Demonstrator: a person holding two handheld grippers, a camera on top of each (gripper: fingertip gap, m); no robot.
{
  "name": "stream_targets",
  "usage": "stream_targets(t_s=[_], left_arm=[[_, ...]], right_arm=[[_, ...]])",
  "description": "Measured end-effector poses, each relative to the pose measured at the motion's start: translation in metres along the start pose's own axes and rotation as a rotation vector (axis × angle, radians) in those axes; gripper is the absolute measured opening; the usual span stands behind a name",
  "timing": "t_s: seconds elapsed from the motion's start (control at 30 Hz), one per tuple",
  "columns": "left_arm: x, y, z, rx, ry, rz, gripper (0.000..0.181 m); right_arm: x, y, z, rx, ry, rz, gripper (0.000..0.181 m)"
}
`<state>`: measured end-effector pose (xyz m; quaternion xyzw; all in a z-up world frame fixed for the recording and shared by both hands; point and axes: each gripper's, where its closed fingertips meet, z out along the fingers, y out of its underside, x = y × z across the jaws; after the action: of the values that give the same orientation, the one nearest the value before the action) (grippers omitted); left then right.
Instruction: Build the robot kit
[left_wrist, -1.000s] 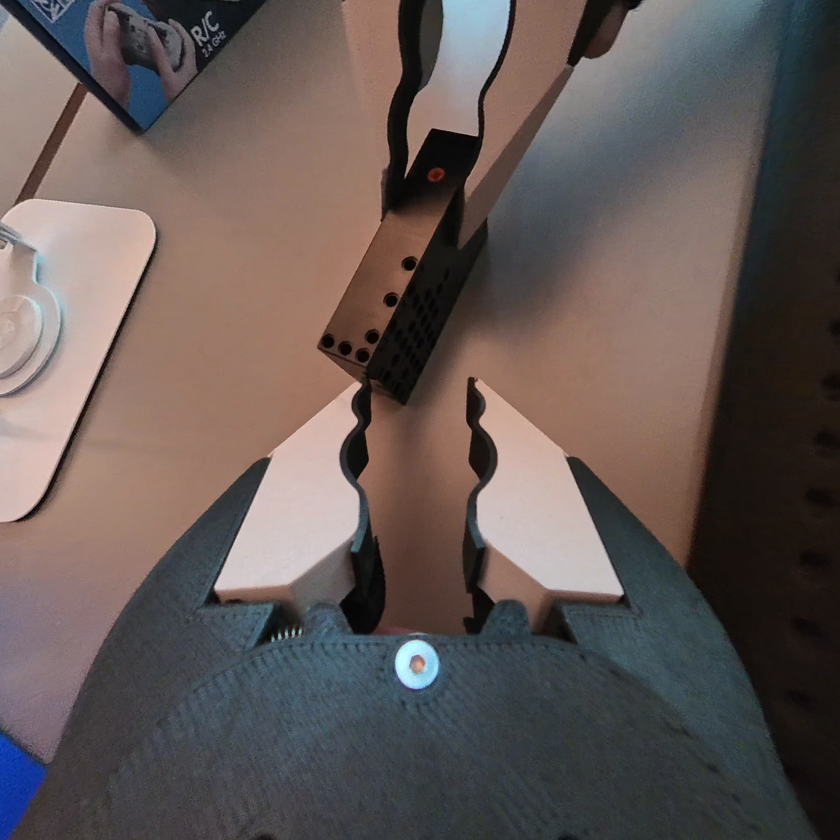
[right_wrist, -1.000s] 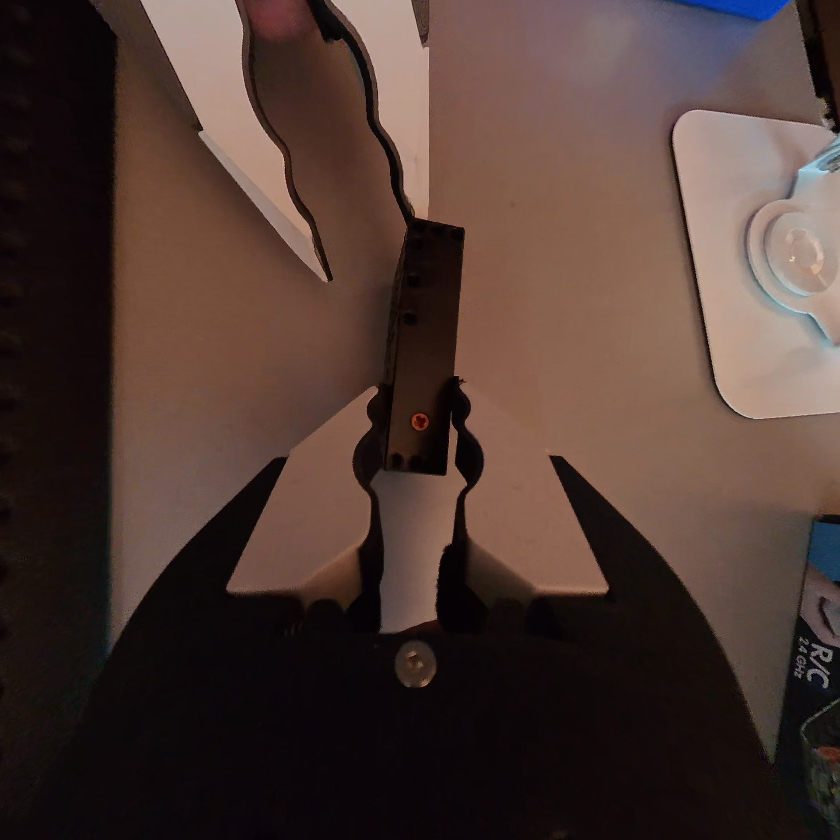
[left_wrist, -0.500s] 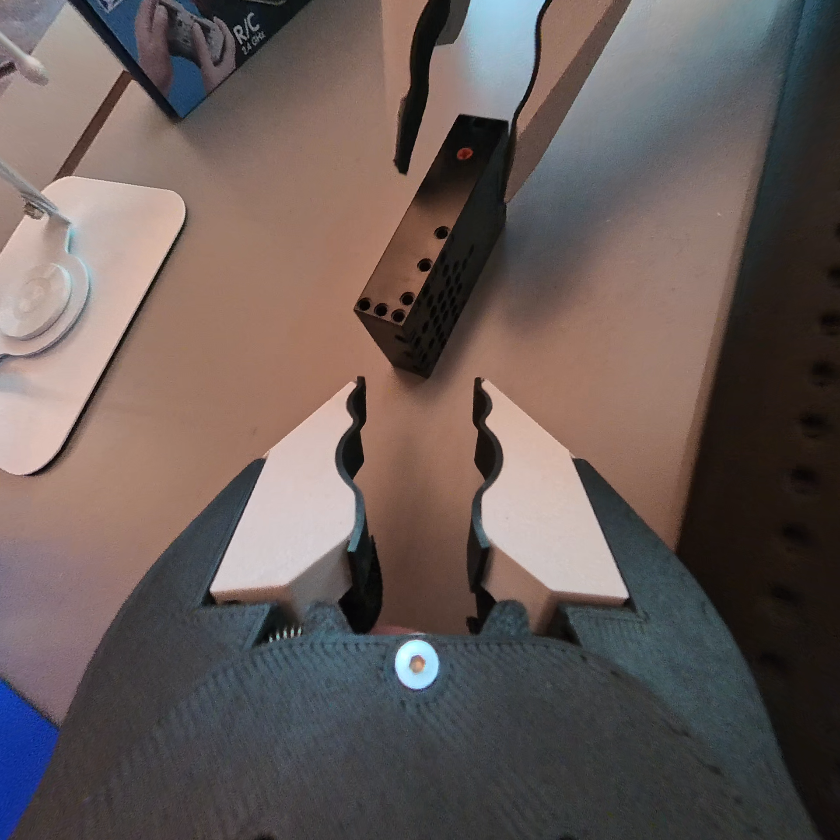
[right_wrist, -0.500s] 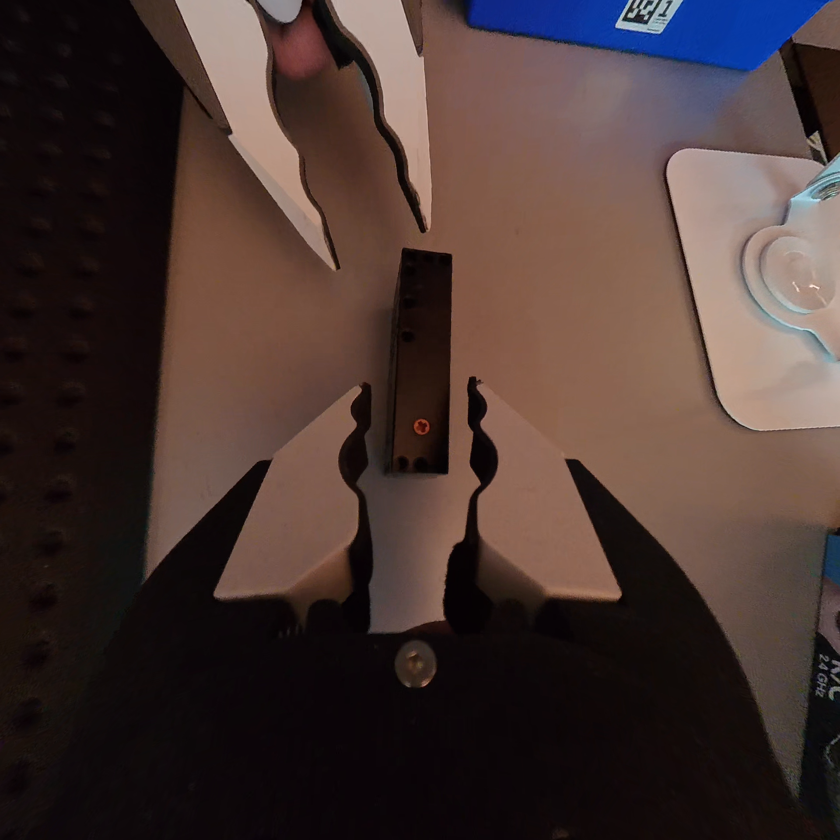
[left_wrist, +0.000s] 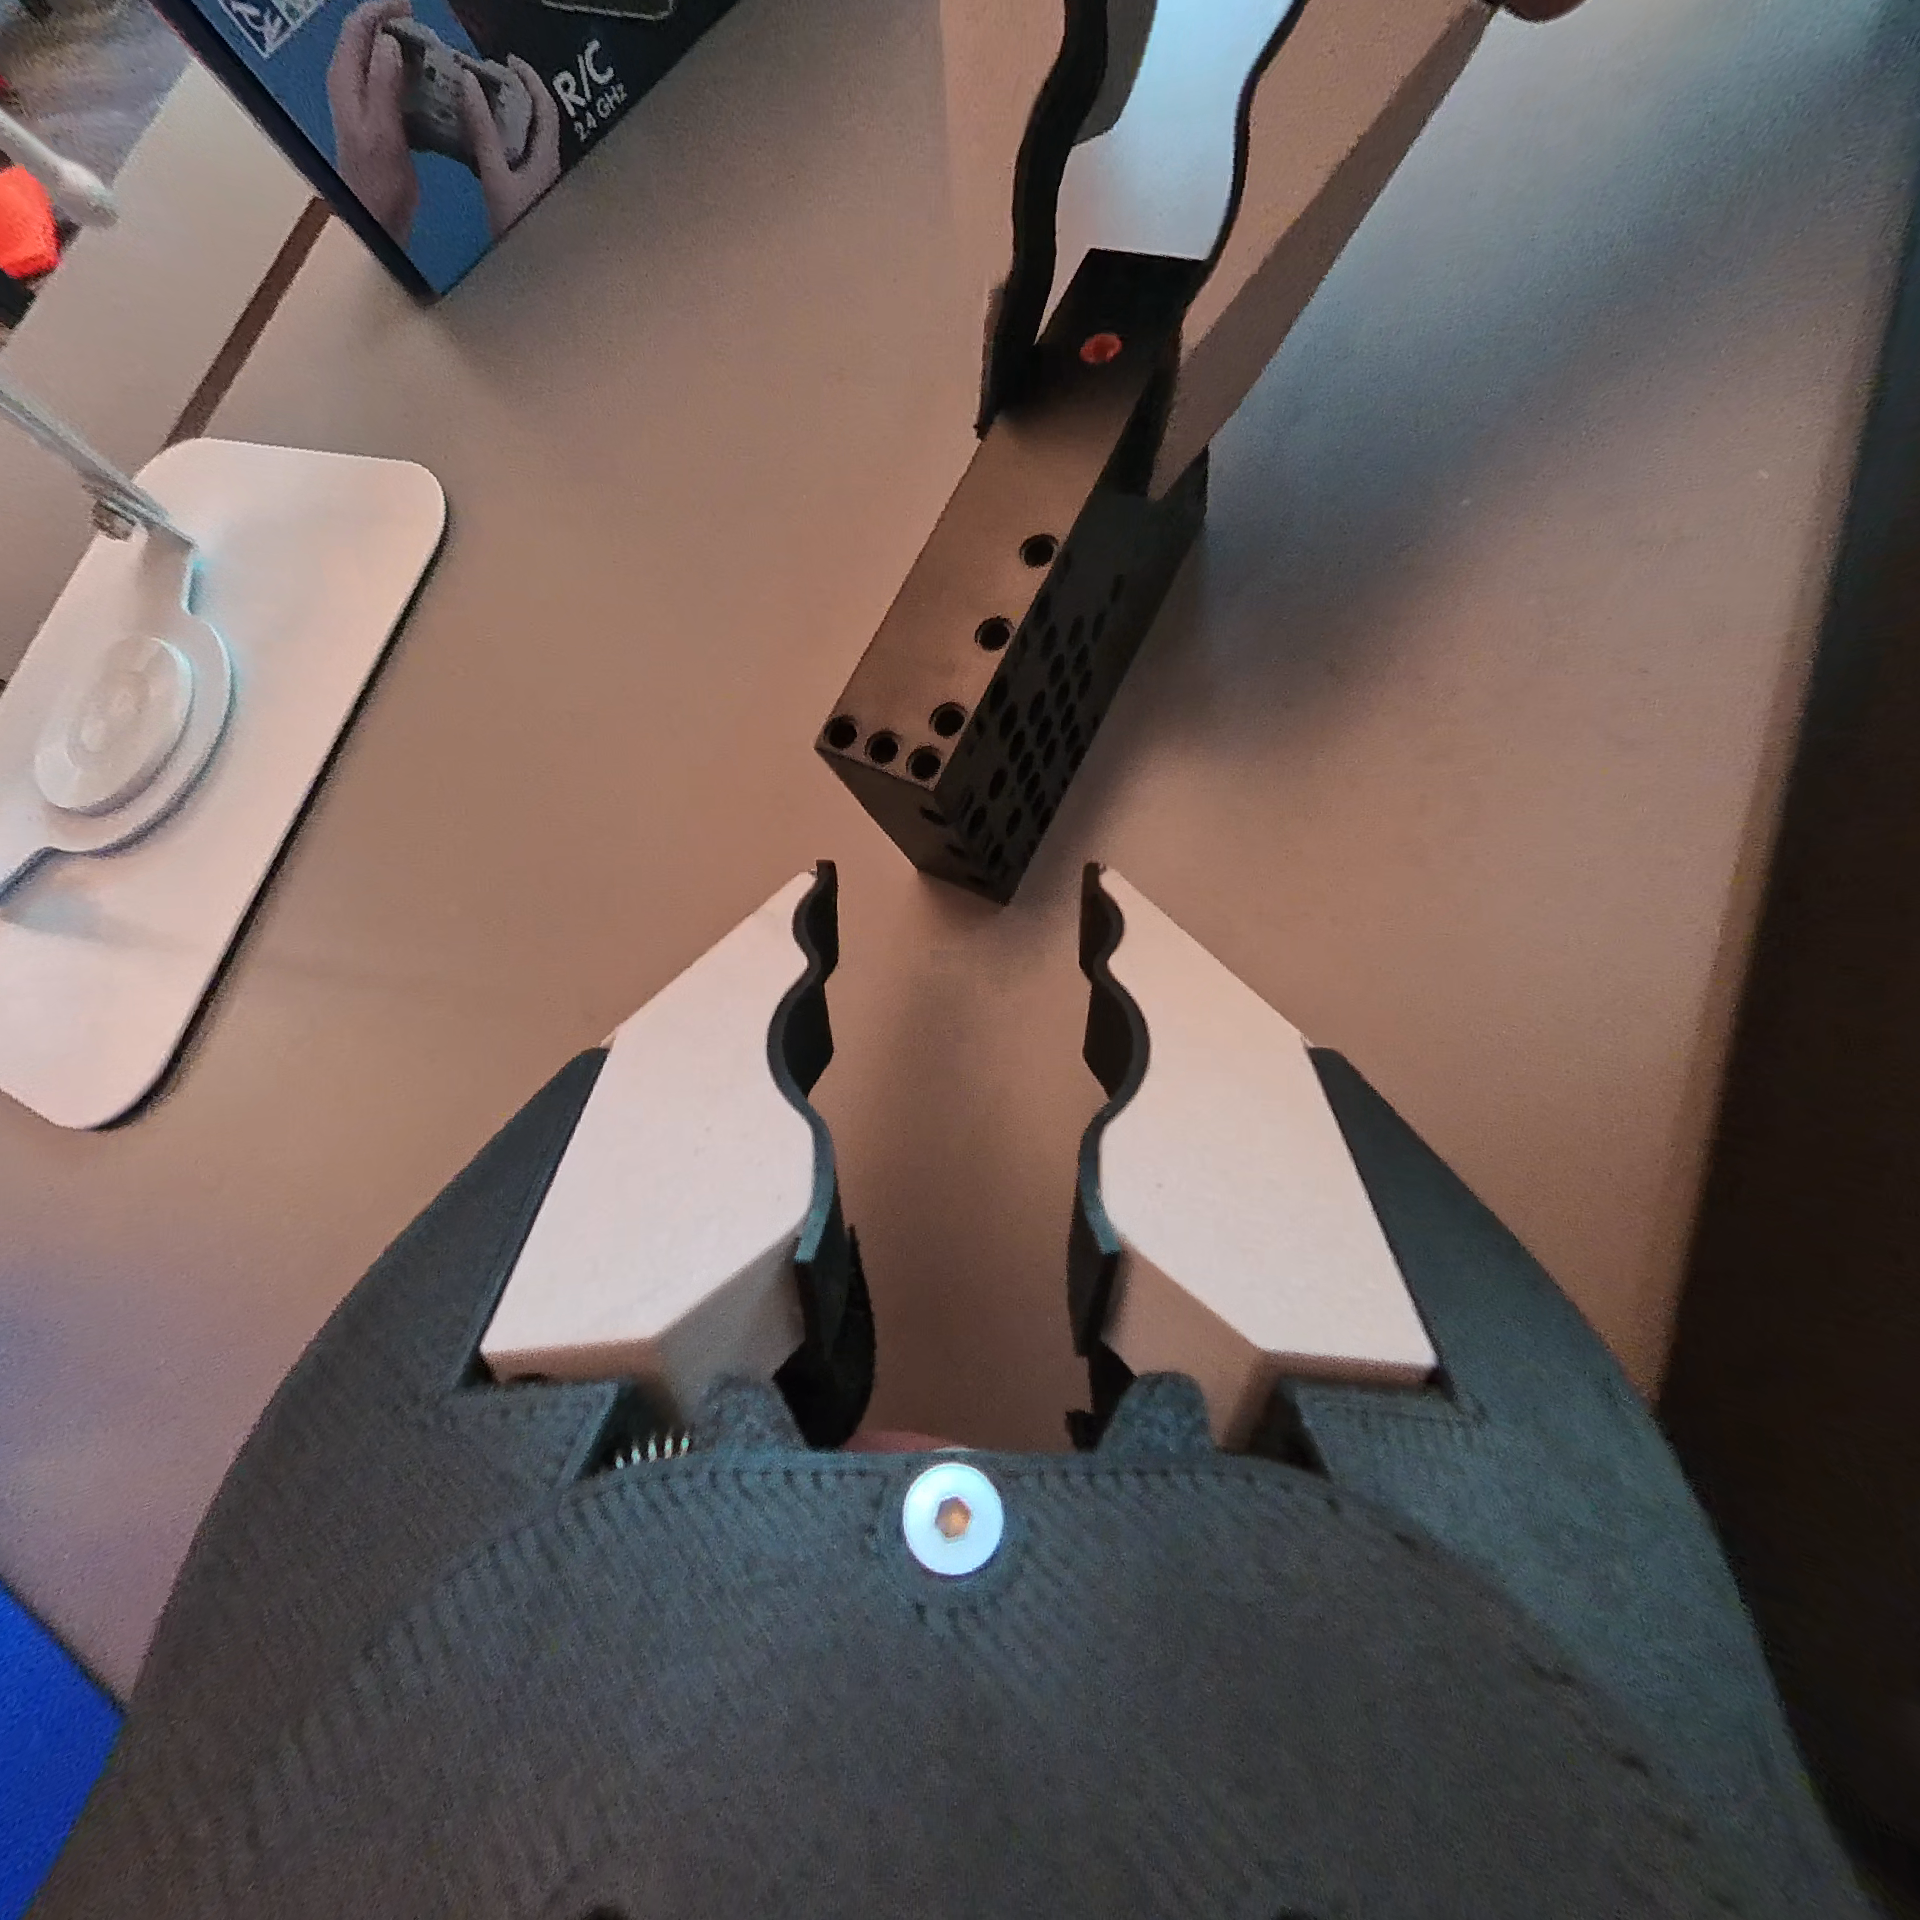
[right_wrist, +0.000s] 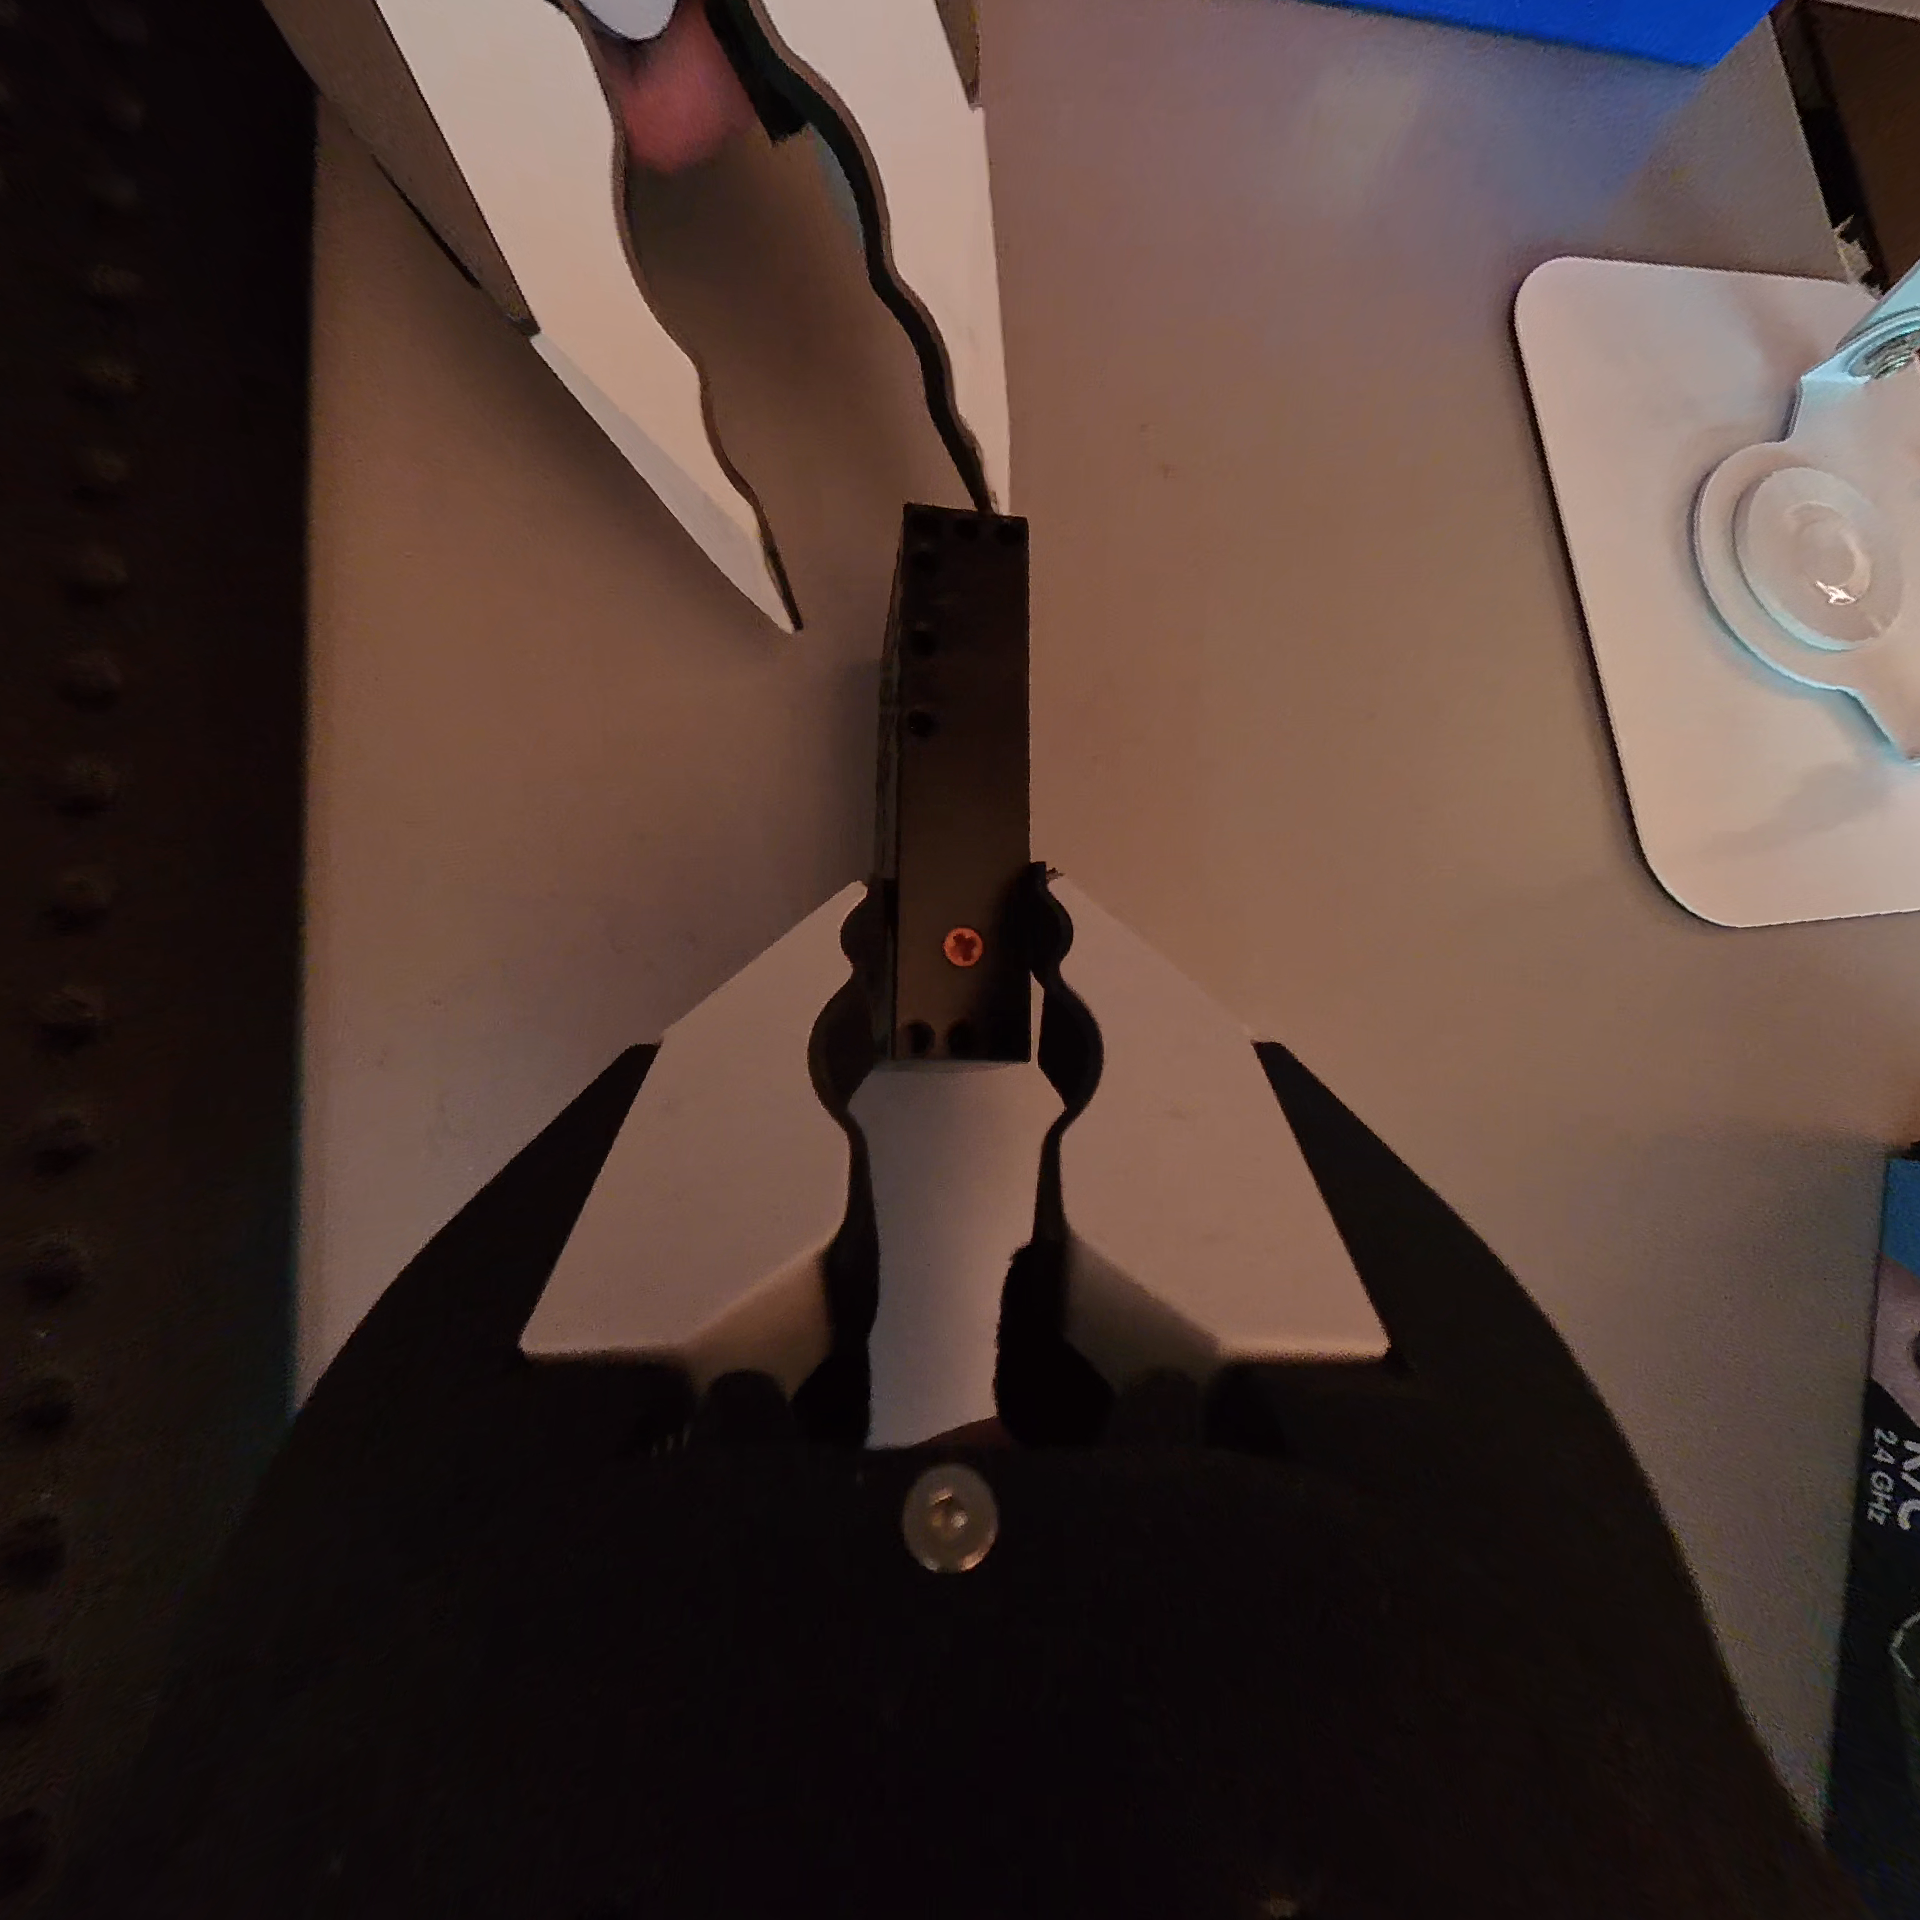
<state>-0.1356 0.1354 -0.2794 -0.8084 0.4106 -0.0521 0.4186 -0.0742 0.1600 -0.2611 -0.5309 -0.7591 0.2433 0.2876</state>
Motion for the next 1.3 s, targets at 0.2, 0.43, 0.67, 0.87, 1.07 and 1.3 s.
stream_targets(t_s=[0.2,0.43,0.67,0.87,1.07,1.3], left_arm=[[-0.002,-0.007,0.007,0.017,0.015,0.007,0.044],[-0.001,-0.009,0.015,0.03,0.027,0.002,0.031],[-0.004,-0.012,0.011,0.054,0.033,-0.025,0.029],[-0.005,-0.016,0.007,0.086,0.066,-0.059,0.034],[-0.003,-0.017,0.006,0.118,0.19,-0.225,0.027],[-0.013,-0.011,0.002,0.073,-0.071,0.217,0.083]], right_arm=[[-0.001,0.0,0.0,0.014,-0.007,-0.001,0.024],[-0.001,0.004,-0.003,-0.001,-0.013,0.004,0.036],[0.001,0.008,-0.001,-0.011,-0.012,0.034,0.025],[-0.001,0.004,-0.002,0.096,-0.145,0.197,0.024],[0.0,0.0,-0.006,0.184,-0.238,0.305,0.025],[0.007,0.003,-0.003,0.242,-0.35,0.49,0.025]])
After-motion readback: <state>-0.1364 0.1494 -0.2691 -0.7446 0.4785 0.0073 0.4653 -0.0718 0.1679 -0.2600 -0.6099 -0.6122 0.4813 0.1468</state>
